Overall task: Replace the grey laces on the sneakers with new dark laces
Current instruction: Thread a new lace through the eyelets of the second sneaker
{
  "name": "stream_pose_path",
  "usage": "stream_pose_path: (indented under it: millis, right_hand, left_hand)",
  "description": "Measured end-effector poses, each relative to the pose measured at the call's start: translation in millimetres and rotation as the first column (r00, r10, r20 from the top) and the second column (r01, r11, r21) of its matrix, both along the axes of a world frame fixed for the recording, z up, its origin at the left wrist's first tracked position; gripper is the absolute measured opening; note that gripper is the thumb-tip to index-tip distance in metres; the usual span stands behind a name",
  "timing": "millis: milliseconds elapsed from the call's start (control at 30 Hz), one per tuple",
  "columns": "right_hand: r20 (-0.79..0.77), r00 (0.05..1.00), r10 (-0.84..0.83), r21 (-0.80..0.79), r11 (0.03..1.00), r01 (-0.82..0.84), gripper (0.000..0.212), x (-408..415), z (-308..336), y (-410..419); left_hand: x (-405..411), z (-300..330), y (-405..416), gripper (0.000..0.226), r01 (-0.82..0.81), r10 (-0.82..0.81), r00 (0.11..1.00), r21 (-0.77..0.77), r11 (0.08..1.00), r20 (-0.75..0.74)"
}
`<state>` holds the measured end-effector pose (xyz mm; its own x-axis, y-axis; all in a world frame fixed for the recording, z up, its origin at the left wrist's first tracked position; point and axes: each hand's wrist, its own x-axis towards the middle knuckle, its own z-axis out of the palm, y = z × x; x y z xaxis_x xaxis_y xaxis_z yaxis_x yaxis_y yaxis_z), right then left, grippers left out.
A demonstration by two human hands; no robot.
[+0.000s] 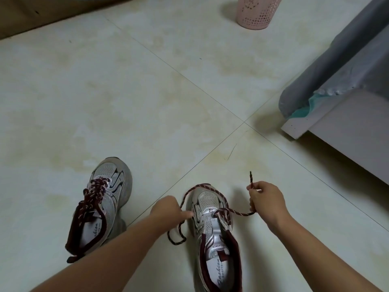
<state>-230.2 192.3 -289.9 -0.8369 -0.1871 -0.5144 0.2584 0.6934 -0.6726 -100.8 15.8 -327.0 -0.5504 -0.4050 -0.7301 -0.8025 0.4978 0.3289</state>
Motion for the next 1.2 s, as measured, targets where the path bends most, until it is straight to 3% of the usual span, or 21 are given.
stream_pose_path:
  millis: [100, 167, 233, 300, 333, 433, 500, 633, 700, 767, 833, 900, 1033, 1133, 1200]
  right_hand:
    - [0.022, 0.999, -0.047, -0.035, 0.998, 0.048, 0.014, -1, 0, 0]
    - [0.021, 0.997, -0.076, -0.070, 0.995, 0.077, 0.014, -3, 4, -2]
    - [0.032, 0.993, -0.117, -0.124, 0.985, 0.120, 0.015, -6, 9, -3]
    - [0.048, 0.987, -0.155, -0.172, 0.972, 0.161, 0.015, -8, 14, -4]
    - [0.060, 0.984, -0.169, -0.193, 0.965, 0.177, 0.015, -9, 17, -4]
    - [0.146, 0.972, -0.182, -0.281, 0.935, 0.217, 0.017, -6, 28, -7]
    - [0.237, 0.964, -0.119, -0.359, 0.912, 0.201, 0.021, 0, 37, -11]
    - [0.274, 0.940, 0.203, -0.505, 0.862, -0.039, 0.030, 17, 58, -24]
    - [0.252, 0.889, 0.382, -0.575, 0.798, -0.180, 0.033, 27, 69, -31]
    - [0.235, 0.840, 0.489, -0.612, 0.746, -0.264, 0.023, 35, 75, -36]
    - [0.247, 0.842, 0.480, -0.644, 0.731, -0.227, 0.015, 37, 75, -38]
    - [0.340, 0.849, 0.404, -0.712, 0.701, -0.049, 0.021, 34, 73, -36]
    - [0.436, 0.858, 0.270, -0.751, 0.634, 0.182, 0.017, 31, 74, -35]
    - [0.424, 0.872, 0.242, -0.763, 0.615, 0.200, 0.016, 36, 75, -38]
    - [0.337, 0.900, 0.275, -0.739, 0.670, 0.072, 0.012, 41, 75, -40]
  left_hand:
    - [0, 2, 0, 0.027, -0.230, 0.240, 0.971, 0.252, 0.940, -0.010]
    - [3, 7, 5, 0.016, -0.447, 0.470, 0.880, 0.456, 0.770, 0.069]
    - [5, 9, 8, 0.010, -0.616, 0.665, 0.726, 0.596, 0.516, 0.175]
    - [8, 7, 12, 0.034, -0.661, 0.737, 0.645, 0.631, 0.405, 0.203]
    - [7, 9, 13, 0.039, -0.661, 0.756, 0.632, 0.628, 0.411, 0.170]
    - [-3, 29, 6, 0.032, -0.598, 0.760, 0.646, 0.569, 0.564, -0.075]
    - [-13, 59, -5, 0.029, -0.500, 0.759, 0.613, 0.636, 0.587, -0.219]
    - [-19, 119, -10, 0.036, -0.251, 0.701, 0.637, 0.773, 0.582, -0.321]
    - [-20, 133, -5, 0.037, -0.195, 0.645, 0.665, 0.746, 0.637, -0.377]
    - [-21, 136, -3, 0.037, -0.187, 0.601, 0.658, 0.675, 0.713, -0.453]
    - [-22, 135, -4, 0.035, -0.187, 0.561, 0.641, 0.603, 0.776, -0.524]
    - [-20, 135, -7, 0.035, -0.185, 0.515, 0.637, 0.535, 0.824, -0.574]
    - [-12, 132, -8, 0.037, -0.119, 0.360, 0.705, 0.397, 0.910, -0.612]
    - [-7, 125, -11, 0.038, -0.051, 0.195, 0.802, 0.261, 0.964, -0.564]
    - [-8, 123, -12, 0.039, -0.052, 0.200, 0.823, 0.279, 0.959, -0.532]
